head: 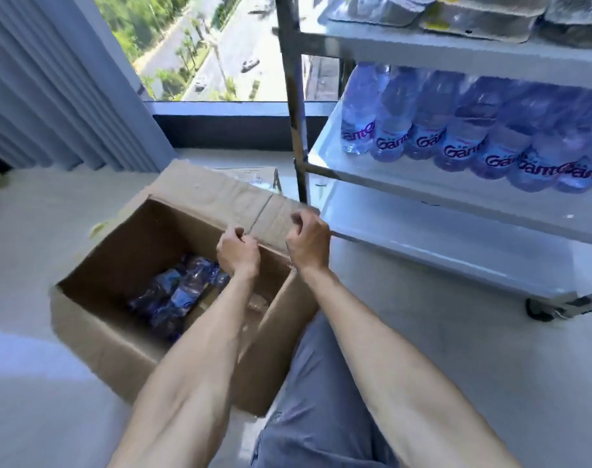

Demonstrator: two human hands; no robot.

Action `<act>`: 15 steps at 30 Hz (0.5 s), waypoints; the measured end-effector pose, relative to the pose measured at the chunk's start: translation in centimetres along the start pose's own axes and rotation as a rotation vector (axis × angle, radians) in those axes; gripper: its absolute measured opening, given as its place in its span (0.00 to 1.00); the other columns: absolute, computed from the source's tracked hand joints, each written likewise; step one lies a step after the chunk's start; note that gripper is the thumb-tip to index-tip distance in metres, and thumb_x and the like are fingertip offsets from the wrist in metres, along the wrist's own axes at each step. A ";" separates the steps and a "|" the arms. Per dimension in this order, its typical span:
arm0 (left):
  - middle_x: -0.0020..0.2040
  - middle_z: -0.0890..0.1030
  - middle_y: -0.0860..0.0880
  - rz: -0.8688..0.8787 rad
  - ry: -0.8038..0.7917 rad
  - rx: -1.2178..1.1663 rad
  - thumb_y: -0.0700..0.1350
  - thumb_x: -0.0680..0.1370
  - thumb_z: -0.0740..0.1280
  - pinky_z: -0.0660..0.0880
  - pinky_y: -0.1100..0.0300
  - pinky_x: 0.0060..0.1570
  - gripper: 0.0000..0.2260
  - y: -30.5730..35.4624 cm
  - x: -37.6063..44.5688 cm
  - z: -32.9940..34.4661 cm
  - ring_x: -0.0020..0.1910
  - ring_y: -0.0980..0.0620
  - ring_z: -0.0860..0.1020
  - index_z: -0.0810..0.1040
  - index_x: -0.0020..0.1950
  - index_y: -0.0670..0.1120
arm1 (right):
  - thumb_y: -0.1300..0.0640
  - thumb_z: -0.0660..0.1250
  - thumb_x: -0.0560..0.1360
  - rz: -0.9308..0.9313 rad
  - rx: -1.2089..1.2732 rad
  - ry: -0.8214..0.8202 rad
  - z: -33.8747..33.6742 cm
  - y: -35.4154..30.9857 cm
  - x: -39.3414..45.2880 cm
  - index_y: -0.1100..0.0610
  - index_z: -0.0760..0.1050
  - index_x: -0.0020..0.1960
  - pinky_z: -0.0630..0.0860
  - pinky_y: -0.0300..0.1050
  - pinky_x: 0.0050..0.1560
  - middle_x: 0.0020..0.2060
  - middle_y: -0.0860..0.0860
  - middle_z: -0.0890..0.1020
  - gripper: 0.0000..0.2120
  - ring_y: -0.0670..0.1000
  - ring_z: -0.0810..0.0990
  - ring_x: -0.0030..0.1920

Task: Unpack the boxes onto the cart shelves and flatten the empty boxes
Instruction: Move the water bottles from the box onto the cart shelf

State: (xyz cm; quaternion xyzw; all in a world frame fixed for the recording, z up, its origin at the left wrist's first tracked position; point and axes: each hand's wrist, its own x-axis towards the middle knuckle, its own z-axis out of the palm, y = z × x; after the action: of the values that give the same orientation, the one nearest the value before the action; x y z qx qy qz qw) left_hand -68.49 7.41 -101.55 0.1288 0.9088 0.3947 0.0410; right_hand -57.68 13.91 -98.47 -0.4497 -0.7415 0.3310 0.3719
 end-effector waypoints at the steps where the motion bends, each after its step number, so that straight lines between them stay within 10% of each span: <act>1: 0.54 0.83 0.40 -0.055 -0.020 0.041 0.39 0.74 0.63 0.73 0.54 0.52 0.13 -1.9 0.6 -0.6 0.56 0.39 0.79 0.81 0.55 0.45 | 0.69 0.62 0.69 -0.008 -0.005 -0.088 1.6 -0.9 -0.6 0.63 0.82 0.45 0.78 0.52 0.45 0.42 0.60 0.84 0.11 0.62 0.82 0.45; 8: 0.64 0.78 0.36 -0.471 -0.299 0.149 0.44 0.80 0.65 0.69 0.53 0.64 0.16 -11.2 0.3 -0.2 0.66 0.38 0.74 0.77 0.65 0.37 | 0.62 0.64 0.70 0.134 -0.482 -0.669 8.3 -0.5 -5.5 0.57 0.80 0.52 0.77 0.48 0.48 0.50 0.59 0.83 0.11 0.61 0.82 0.53; 15: 0.65 0.77 0.35 -0.570 -0.602 0.120 0.46 0.81 0.63 0.72 0.46 0.65 0.18 -16.1 -0.7 3.1 0.65 0.38 0.75 0.73 0.68 0.37 | 0.59 0.62 0.68 0.138 -0.270 -0.275 8.1 -0.8 -5.1 0.57 0.79 0.44 0.77 0.50 0.39 0.38 0.61 0.83 0.08 0.64 0.81 0.40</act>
State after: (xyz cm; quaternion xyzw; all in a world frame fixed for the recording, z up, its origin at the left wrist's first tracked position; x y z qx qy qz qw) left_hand -70.56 -1.12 -115.43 -0.0163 0.8769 0.2587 0.4048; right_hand -63.27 7.66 -103.18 -0.4957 -0.7904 0.3116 0.1802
